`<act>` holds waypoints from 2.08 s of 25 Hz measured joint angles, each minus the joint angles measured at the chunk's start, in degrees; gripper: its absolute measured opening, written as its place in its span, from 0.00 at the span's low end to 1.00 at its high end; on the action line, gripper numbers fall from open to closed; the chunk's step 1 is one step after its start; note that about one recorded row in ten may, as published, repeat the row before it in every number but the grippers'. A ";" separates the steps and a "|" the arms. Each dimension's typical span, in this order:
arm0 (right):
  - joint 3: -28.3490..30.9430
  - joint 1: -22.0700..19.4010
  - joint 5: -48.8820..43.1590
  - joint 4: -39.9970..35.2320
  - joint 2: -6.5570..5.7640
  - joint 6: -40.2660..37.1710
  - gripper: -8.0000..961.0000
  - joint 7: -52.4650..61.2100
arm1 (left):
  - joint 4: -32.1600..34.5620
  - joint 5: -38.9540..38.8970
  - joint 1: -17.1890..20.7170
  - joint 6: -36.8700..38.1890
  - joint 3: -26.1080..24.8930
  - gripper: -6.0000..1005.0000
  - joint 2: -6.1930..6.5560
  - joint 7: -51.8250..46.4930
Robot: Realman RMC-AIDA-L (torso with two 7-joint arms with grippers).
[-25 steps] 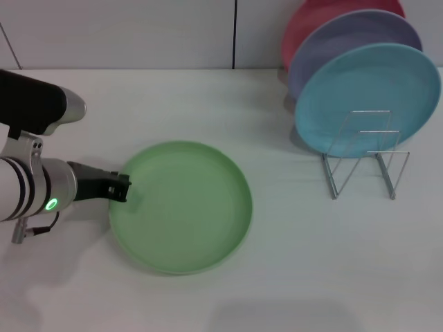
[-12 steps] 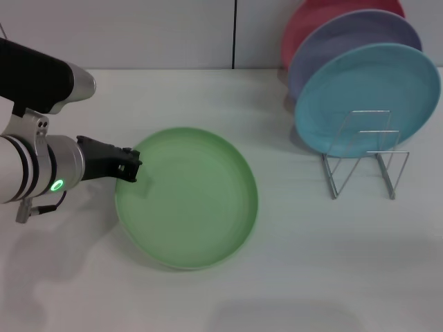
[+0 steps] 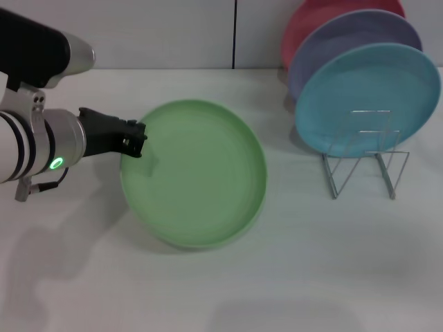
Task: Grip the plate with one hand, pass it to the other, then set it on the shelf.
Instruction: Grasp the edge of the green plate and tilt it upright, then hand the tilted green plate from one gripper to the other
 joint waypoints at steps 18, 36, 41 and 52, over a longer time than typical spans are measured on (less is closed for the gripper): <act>-9.32 7.71 -71.83 -58.69 -4.03 32.70 0.84 97.25 | -5.23 -0.12 -0.80 6.12 -4.06 0.04 -0.03 3.36; -5.34 28.27 -92.71 -40.47 -8.45 11.65 0.84 108.64 | -7.53 -1.52 -1.65 5.63 -3.71 0.04 -0.06 4.00; -5.34 31.00 -93.89 -36.27 -8.39 11.39 0.84 106.90 | -7.50 -1.94 -1.73 5.87 -3.24 0.04 -0.16 3.82; -6.98 33.03 -98.09 -35.09 -6.94 12.38 0.84 106.18 | -3.15 -2.88 -1.11 10.83 -1.60 0.04 -0.09 4.12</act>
